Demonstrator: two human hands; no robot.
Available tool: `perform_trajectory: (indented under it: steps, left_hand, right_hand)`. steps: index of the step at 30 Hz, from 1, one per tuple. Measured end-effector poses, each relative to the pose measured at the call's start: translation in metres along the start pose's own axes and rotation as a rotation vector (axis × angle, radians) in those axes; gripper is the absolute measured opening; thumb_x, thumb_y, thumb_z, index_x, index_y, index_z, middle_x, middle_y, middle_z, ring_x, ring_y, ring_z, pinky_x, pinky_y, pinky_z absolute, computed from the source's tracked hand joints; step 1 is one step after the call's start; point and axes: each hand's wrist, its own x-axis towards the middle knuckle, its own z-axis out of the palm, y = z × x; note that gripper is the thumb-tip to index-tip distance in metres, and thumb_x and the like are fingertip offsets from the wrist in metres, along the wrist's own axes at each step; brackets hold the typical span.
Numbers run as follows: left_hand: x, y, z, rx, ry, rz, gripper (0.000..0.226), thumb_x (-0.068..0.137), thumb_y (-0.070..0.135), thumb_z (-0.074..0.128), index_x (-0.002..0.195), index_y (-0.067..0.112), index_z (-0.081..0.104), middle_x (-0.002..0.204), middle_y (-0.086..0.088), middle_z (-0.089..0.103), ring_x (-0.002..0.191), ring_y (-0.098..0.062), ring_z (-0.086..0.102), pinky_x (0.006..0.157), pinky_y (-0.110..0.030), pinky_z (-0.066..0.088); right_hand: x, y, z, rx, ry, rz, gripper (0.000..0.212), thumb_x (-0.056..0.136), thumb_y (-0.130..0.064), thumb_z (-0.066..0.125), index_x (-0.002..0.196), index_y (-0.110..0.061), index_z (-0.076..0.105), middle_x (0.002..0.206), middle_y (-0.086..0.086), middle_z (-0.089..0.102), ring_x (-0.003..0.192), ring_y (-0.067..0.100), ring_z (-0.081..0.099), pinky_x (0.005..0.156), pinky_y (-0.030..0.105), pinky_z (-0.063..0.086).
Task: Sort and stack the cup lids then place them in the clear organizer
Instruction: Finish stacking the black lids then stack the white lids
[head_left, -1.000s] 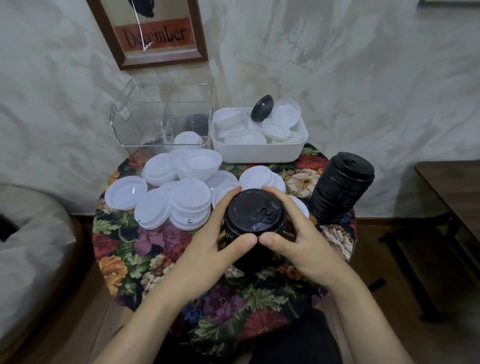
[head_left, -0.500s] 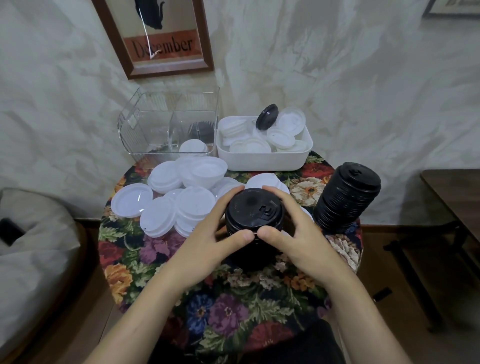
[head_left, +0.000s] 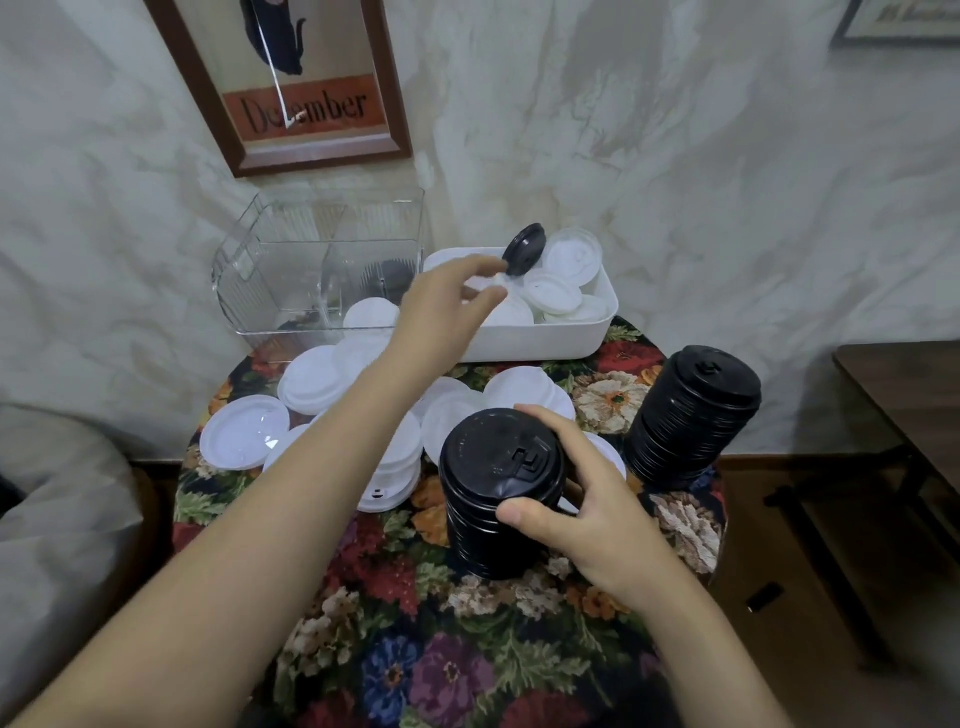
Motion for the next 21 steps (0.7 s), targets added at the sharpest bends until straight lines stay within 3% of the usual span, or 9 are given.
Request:
perform_trajectory:
  steps: [3,7,11,15,17,19,21]
  left_hand:
    - [0.052,-0.002,0.027,0.207,-0.054,0.048,0.034,0.101,0.025,0.065,0.135,0.024,0.066,0.136,0.004,0.065,0.113,-0.016,0.064,0.095,-0.032,0.046]
    - [0.097,-0.013,0.055,0.417,-0.145,0.065,0.036,0.101,0.023,0.064,0.136,0.019,0.067,0.155,-0.015,0.047,0.141,-0.034,0.046,0.110,-0.040,0.038]
    - [0.111,-0.019,0.063,0.401,-0.168,0.046,0.031,0.100,0.019,0.063,0.129,0.015,0.072,0.133,-0.014,0.066,0.120,-0.036,0.060,0.095,-0.036,0.044]
    - [0.102,-0.002,0.054,0.138,-0.008,0.006,0.018,0.096,0.014,0.067,0.110,0.017,0.077,0.111,0.000,0.074,0.107,-0.022,0.066,0.092,-0.032,0.051]
    - [0.090,0.017,0.047,-0.076,-0.017,0.025,0.018,0.093,0.010,0.069,0.106,0.020,0.075,0.109,0.003,0.072,0.109,-0.020,0.066,0.096,-0.039,0.056]
    - [0.070,0.043,0.042,-0.387,-0.174,0.027,0.028,0.093,0.003,0.070,0.117,0.018,0.069,0.110,-0.004,0.071,0.109,-0.024,0.069,0.089,-0.046,0.061]
    - [0.048,0.071,0.039,-0.656,-0.424,-0.034,0.043,0.096,0.000,0.068,0.135,0.017,0.059,0.110,-0.009,0.071,0.102,-0.022,0.073,0.083,-0.038,0.062]
  right_hand:
    - [-0.002,-0.001,0.001,0.022,-0.006,0.019,0.074,0.084,-0.038,0.084,0.147,-0.040,0.046,0.129,-0.033,0.060,0.125,-0.006,0.057,0.099,0.010,0.044]
    - [-0.004,-0.001,0.000,0.021,0.001,0.033,0.075,0.085,-0.033,0.085,0.147,-0.041,0.044,0.131,-0.030,0.061,0.126,-0.003,0.058,0.101,0.014,0.045]
    - [-0.004,0.001,-0.002,0.012,0.004,0.043,0.077,0.084,-0.034,0.086,0.147,-0.044,0.043,0.132,-0.032,0.060,0.127,-0.004,0.057,0.106,0.018,0.045]
    - [-0.004,0.002,-0.002,0.007,-0.003,0.042,0.077,0.085,-0.034,0.086,0.147,-0.045,0.042,0.132,-0.032,0.059,0.128,-0.003,0.057,0.109,0.023,0.045]
    - [-0.004,0.002,-0.002,0.002,-0.006,0.040,0.076,0.085,-0.034,0.086,0.146,-0.046,0.042,0.131,-0.033,0.060,0.127,-0.004,0.057,0.107,0.020,0.045]
    - [-0.004,0.002,-0.002,-0.002,-0.008,0.045,0.075,0.085,-0.034,0.086,0.145,-0.048,0.042,0.130,-0.034,0.059,0.126,-0.005,0.057,0.106,0.019,0.045]
    - [-0.004,0.002,-0.002,-0.010,-0.001,0.048,0.076,0.085,-0.036,0.086,0.146,-0.048,0.042,0.130,-0.035,0.059,0.126,-0.006,0.056,0.108,0.023,0.045]
